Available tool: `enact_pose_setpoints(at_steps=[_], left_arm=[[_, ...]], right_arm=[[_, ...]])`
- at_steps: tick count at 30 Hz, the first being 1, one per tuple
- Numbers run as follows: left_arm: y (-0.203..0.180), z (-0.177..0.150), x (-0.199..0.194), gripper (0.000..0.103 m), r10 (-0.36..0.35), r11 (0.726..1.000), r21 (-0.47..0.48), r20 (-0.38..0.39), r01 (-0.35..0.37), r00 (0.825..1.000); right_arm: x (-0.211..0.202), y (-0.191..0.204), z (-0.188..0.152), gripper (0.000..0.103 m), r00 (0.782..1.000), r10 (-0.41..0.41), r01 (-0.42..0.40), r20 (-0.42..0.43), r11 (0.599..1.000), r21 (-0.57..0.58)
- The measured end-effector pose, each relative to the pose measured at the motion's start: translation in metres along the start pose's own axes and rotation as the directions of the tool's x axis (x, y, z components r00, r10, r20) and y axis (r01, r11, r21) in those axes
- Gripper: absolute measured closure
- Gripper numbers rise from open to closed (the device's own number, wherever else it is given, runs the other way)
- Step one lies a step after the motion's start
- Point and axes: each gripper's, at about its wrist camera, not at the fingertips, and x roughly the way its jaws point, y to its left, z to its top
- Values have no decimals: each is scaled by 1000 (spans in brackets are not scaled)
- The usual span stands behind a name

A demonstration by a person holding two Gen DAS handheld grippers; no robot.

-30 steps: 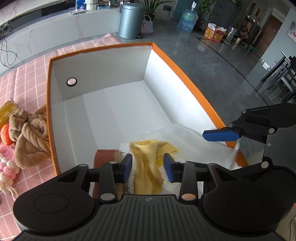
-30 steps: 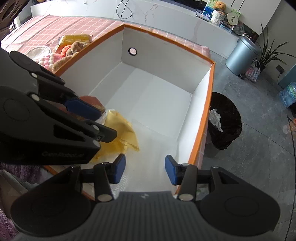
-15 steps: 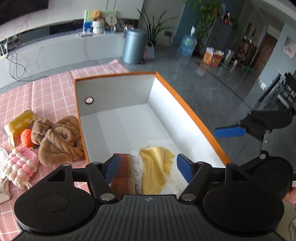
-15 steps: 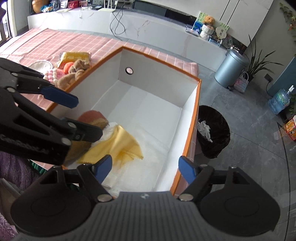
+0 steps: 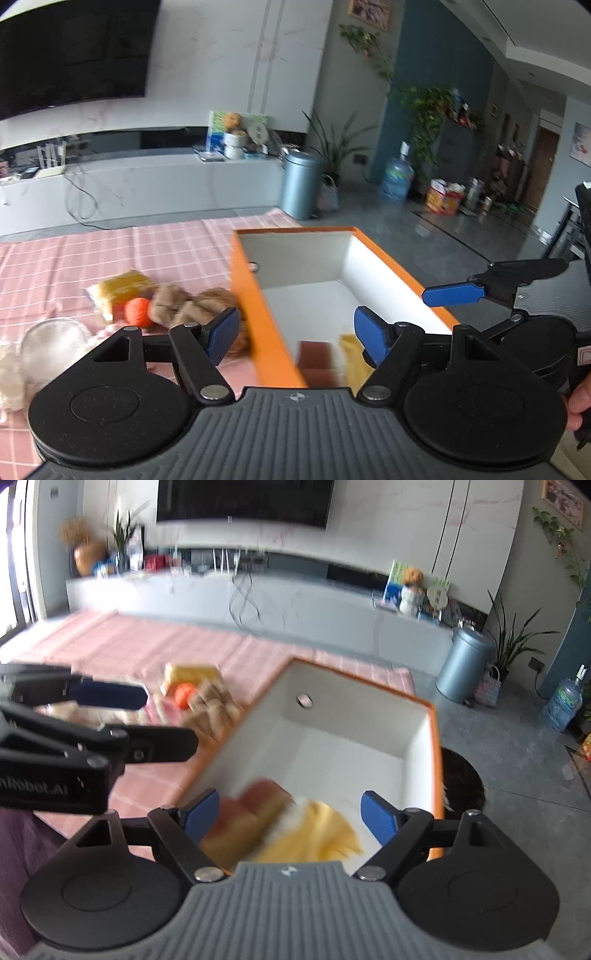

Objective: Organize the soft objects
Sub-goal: 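Lift both open tools away from the box back over the table, then grasp the white plastic bag with the left tool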

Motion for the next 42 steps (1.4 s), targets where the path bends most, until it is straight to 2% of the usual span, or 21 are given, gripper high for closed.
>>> enact_pose_setpoints(at_steps=[6, 11, 17, 25, 28, 31, 37, 40, 42], left_arm=[[33, -12, -18, 20, 58, 994, -98, 8, -57, 998], [67, -25, -27, 20, 121, 978, -174, 9, -118, 993], [105, -44, -41, 20, 199, 953, -237, 20, -189, 980], [147, -67, -50, 20, 274, 920, -297, 15, -258, 962], [158, -72, -49, 21, 337, 900, -296, 5, -320, 942], [170, -72, -48, 21, 410, 876, -286, 18, -389, 912], [193, -67, -38, 18, 565, 800, -244, 0, -548, 825], [198, -64, -28, 18, 582, 793, -217, -8, -570, 813], [198, -61, -21, 18, 583, 794, -208, -4, -571, 812]], right_arm=[[8, 35, 2, 18, 996, 25, -32, 91, 997, 76], [22, 64, 5, 18, 992, 44, -58, 114, 992, 116], [38, 95, 9, 18, 988, 62, -78, 144, 991, 104], [70, 129, 17, 18, 986, 132, -144, 103, 983, 111], [83, 139, 18, 18, 988, 137, -144, 74, 985, 98], [95, 149, 19, 18, 988, 143, -147, 52, 986, 77], [123, 160, 30, 18, 984, 176, -176, 8, 981, 85], [139, 166, 39, 18, 982, 188, -187, -9, 978, 98], [148, 169, 45, 18, 980, 196, -193, -20, 975, 109]])
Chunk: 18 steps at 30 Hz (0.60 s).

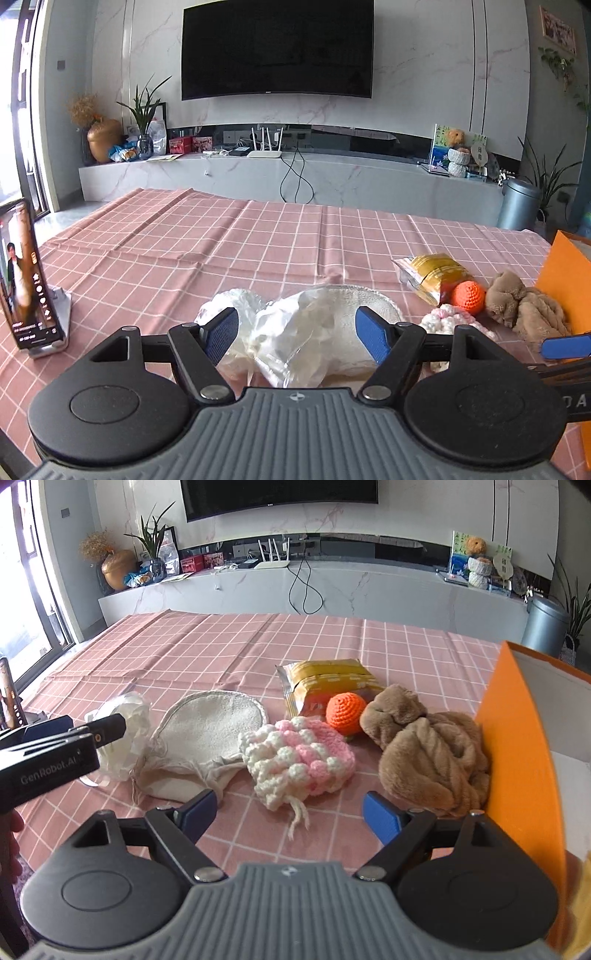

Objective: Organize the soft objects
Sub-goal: 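Grasp the white plastic bag with the left tool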

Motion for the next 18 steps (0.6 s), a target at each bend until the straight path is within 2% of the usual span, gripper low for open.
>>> enact_pose_setpoints(at_steps=[3, 5, 7, 13, 14, 16, 18], left_arm=[[-1, 6, 9, 18, -9, 1000, -9, 5, 10, 1000], [0, 10, 21, 22, 2, 1000, 1, -18, -2, 1000], [2, 13, 27, 42, 6, 1000, 8, -50, -6, 999], [7, 11, 22, 70, 1, 999, 37, -61, 1, 998], [8, 10, 19, 72, -4, 999, 43, -58, 7, 998], [10, 12, 18, 78, -3, 998, 65, -60, 7, 998], [12, 13, 16, 80, -2, 997, 82, -61, 7, 998]], right_arm=[[13, 3, 7, 18, 1000, 9, -8, -15, 1000, 13], [17, 4, 11, 18, 1000, 17, -17, -15, 1000, 9], [20, 5, 13, 20, 1000, 20, -20, -13, 1000, 1], [31, -1, 18, 42, 999, 30, -30, -29, 1000, 5], [34, -1, 18, 47, 999, 35, -35, -32, 999, 12], [41, -2, 18, 51, 998, 57, -56, -41, 998, 21], [50, -2, 17, 63, 996, 61, -59, -62, 998, 25]])
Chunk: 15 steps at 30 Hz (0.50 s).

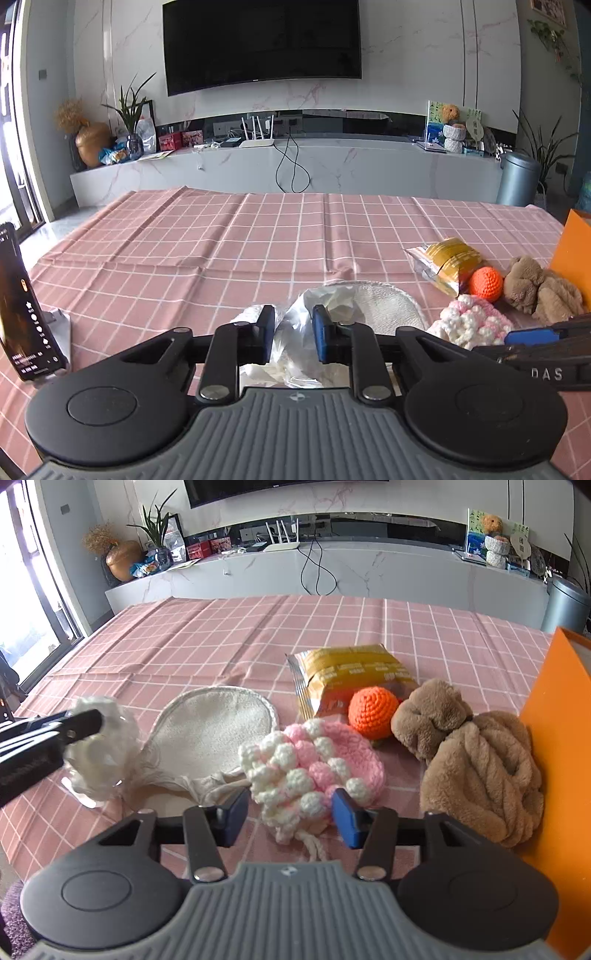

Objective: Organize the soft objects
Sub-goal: 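Grasp the white plastic bag with the left tool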

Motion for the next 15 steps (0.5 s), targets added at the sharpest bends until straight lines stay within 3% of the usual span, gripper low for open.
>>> enact_pose_setpoints(at_steps=[1, 4, 5, 15], left_arm=[[1, 1, -3, 81, -5, 1000, -2, 3, 5, 1000], [-1, 2, -16, 82, -4, 1000, 23, 39, 3, 999], [-2, 2, -21, 82, -9, 1000, 30, 53, 8, 999], [-36, 0, -67, 83, -115, 988, 114, 116, 102, 987]], right_arm=[[2, 0, -1, 76, 1000, -6, 6, 3, 1000, 1], [2, 0, -3, 88, 1000, 0, 0, 15, 1000, -12], [0, 0, -3, 103, 1000, -5, 5, 20, 1000, -20], [-56, 9, -15, 103, 997, 29, -23, 77, 996, -83]])
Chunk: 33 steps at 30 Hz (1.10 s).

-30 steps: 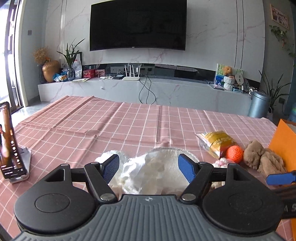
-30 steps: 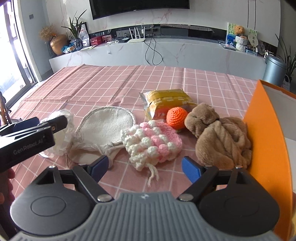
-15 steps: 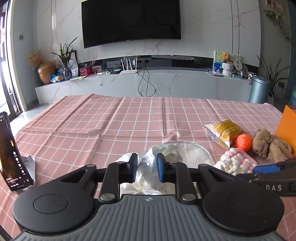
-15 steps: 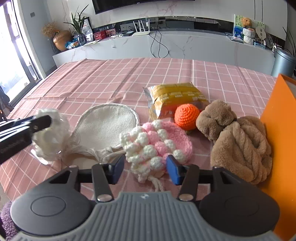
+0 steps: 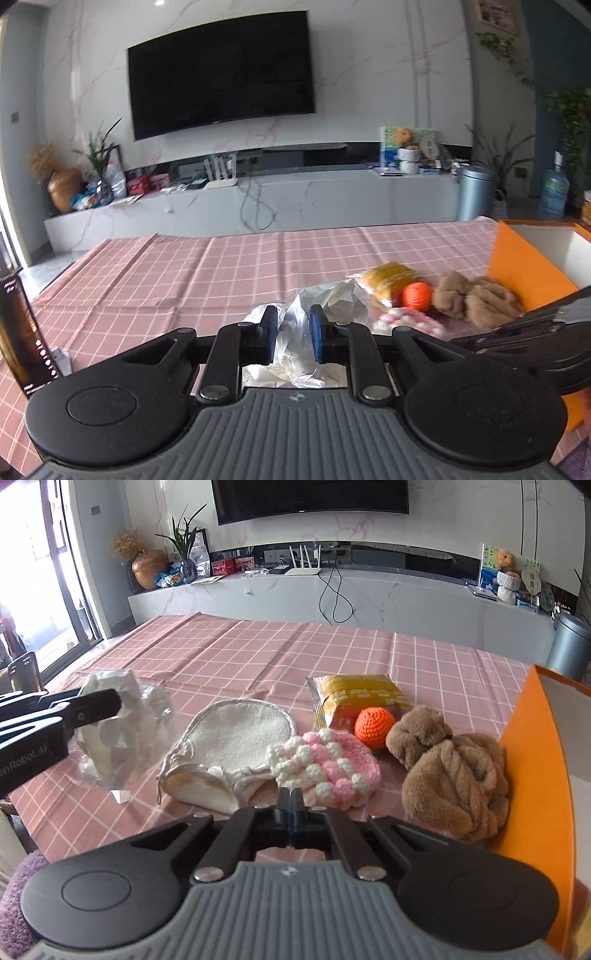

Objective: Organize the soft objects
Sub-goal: 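Grasp the white plastic bag with the left tool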

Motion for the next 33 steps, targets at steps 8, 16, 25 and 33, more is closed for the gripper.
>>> enact_pose_setpoints(at_steps=[8, 16, 25, 33], left_arm=[[-31, -27, 4, 83, -118, 990, 73, -44, 121, 992], [-24, -44, -6, 81, -170, 985, 8, -183, 174, 968], [-11, -61, -9, 54, -288, 953, -182, -306, 241, 908], [9, -62, -17, 18, -400, 875, -401, -281, 272, 872]], right_arm=[[-22, 2, -28, 103, 999, 6, -5, -33, 1000, 24], [-31, 1, -40, 103, 999, 6, -4, -42, 999, 43], [-34, 3, -53, 103, 997, 49, -45, -63, 997, 62], [-36, 3, -58, 103, 994, 89, -84, -69, 993, 84]])
